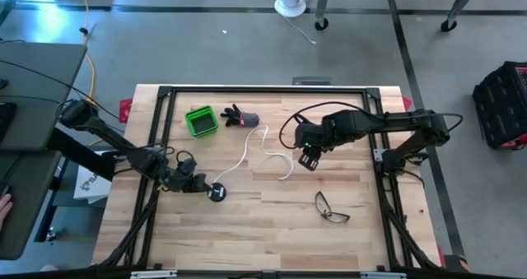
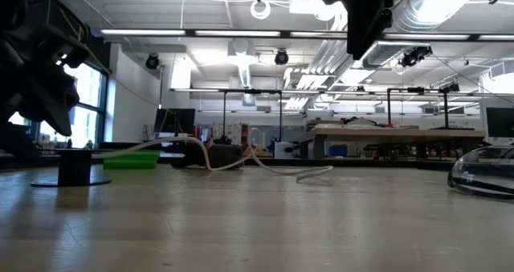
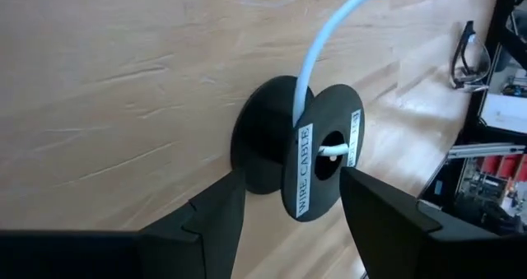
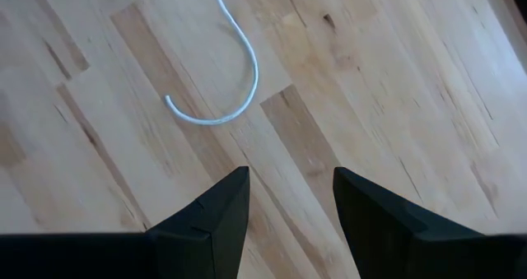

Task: Coil cords
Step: Coil the white wire on the spool

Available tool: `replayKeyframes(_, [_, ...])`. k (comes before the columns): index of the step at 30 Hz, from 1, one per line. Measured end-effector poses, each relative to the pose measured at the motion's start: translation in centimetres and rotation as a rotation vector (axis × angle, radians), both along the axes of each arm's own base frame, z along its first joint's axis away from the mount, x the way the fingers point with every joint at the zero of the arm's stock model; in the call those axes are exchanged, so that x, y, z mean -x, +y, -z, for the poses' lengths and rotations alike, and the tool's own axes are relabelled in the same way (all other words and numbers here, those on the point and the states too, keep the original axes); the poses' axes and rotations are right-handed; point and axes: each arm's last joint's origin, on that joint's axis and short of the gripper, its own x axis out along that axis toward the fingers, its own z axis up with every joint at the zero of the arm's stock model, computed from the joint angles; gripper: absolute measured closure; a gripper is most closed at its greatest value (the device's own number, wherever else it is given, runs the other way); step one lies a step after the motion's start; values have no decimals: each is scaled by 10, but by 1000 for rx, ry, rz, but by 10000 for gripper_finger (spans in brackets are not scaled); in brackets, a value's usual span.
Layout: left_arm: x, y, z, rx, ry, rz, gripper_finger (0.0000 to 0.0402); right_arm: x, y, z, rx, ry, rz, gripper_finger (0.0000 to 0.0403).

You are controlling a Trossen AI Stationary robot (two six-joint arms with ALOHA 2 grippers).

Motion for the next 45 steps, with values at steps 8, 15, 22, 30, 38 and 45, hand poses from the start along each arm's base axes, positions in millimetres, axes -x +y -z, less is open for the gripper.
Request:
replayKeyframes(8, [-1, -1, 2, 11, 9, -14, 207, -1, 0, 0, -4, -7, 7, 231])
replayKeyframes(15, [-2, -1, 1, 24, 2, -20, 207, -1, 0, 0, -16, -11, 23, 231])
replayKeyframes(22, [-2, -2, 1, 39, 3, -5, 207, -1, 1, 0, -24, -17, 21, 231])
replayKeyframes(30, [-3, -4, -1, 49, -9, 39, 207, -3, 4, -1, -66, -36, 1, 231])
replayKeyframes(38, [-4, -4, -2, 62, -28, 38, 207, 1, 12, 0, -76, -4, 17, 231])
replayKeyframes(45, [-5, -7, -1, 134, -1, 21, 207, 4, 23, 1, -52, 11, 13, 231])
